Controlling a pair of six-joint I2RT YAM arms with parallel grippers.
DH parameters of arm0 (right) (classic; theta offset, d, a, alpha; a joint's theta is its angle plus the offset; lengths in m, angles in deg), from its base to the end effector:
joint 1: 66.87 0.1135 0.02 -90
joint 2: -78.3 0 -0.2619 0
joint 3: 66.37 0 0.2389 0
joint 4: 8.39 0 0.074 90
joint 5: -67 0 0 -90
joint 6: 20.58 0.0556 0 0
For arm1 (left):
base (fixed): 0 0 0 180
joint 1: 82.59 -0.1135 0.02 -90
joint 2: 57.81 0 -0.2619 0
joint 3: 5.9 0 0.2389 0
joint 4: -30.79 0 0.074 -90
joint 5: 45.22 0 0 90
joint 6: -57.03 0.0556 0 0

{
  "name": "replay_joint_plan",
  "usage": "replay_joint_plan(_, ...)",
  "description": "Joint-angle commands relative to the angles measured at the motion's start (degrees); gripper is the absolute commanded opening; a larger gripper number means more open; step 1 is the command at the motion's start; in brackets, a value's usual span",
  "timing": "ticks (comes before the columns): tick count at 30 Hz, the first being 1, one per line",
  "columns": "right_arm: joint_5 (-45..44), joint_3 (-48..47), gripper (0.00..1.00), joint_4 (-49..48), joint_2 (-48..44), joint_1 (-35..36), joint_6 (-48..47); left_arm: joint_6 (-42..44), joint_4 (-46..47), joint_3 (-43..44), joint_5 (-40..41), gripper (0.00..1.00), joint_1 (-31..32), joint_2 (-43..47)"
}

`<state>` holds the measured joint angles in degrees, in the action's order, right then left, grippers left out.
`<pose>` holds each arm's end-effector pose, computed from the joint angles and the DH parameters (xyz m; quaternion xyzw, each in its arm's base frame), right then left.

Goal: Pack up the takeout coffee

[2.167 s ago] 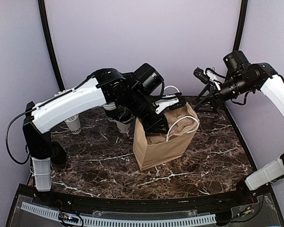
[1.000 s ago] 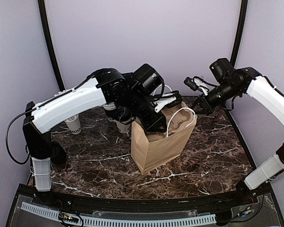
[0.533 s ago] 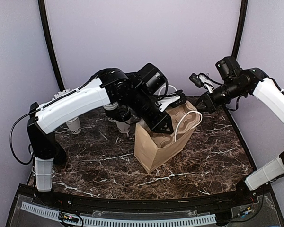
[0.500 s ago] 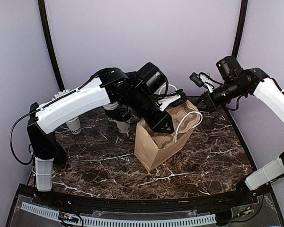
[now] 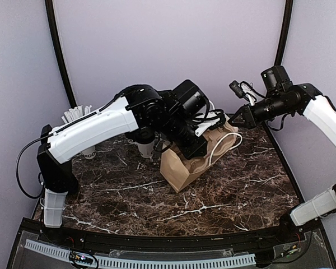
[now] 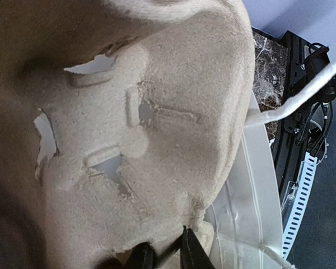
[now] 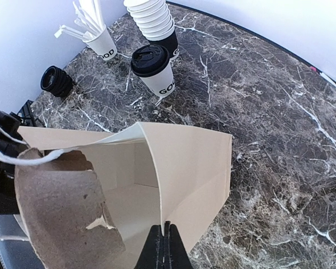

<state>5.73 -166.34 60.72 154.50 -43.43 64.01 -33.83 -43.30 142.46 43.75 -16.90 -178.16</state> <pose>0.2302 0.1289 0.3768 -0.3145 0.8444 0.2843 0.3276 0.1856 -0.4134 0.3584 0.5000 0.7811 -0.2121 0.3081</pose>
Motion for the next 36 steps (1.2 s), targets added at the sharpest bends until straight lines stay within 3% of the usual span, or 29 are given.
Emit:
replay_joint_plan(1, 3.0, 2.6, 0.0, -7.0, -2.2, -0.3, 2.7, 0.5, -4.0, 0.8, 3.3, 0.18, 1.3, -1.2)
replay_joint_plan(13, 6.0, 3.1, 0.0, -8.7, -2.5, -0.3, 2.4, 9.1, -1.5, 0.5, 14.9, 0.18, 5.0, -1.3)
replay_joint_plan(14, 5.9, 2.5, 0.02, -7.6, -2.7, -0.3, 0.6, 9.4, -1.8, 0.6, 14.7, 0.18, 5.1, -1.2)
replay_joint_plan(20, 4.1, -5.2, 0.39, 1.6, -2.4, -0.3, -11.7, 11.4, -3.1, 0.1, 13.0, 0.16, 5.1, -0.8)
replay_joint_plan(25, 7.3, -11.4, 0.56, 9.0, -2.7, -0.3, -25.0, 13.1, -3.5, -1.8, 11.8, 0.15, 5.1, 0.2)
replay_joint_plan(28, 8.0, -11.3, 0.59, 6.8, -2.4, -0.3, -25.4, 13.7, -3.3, -2.7, 11.1, 0.14, 5.1, 0.8)
replay_joint_plan(33, 19.1, -13.6, 0.6, 9.8, 2.6, 0.2, -27.3, 14.0, -2.6, -3.5, 10.3, 0.14, 5.1, 1.7)
replay_joint_plan(36, 19.0, -13.1, 0.6, 8.1, 3.6, 2.2, -25.8, 13.7, -2.8, -3.6, 9.6, 0.14, 5.1, 2.0)
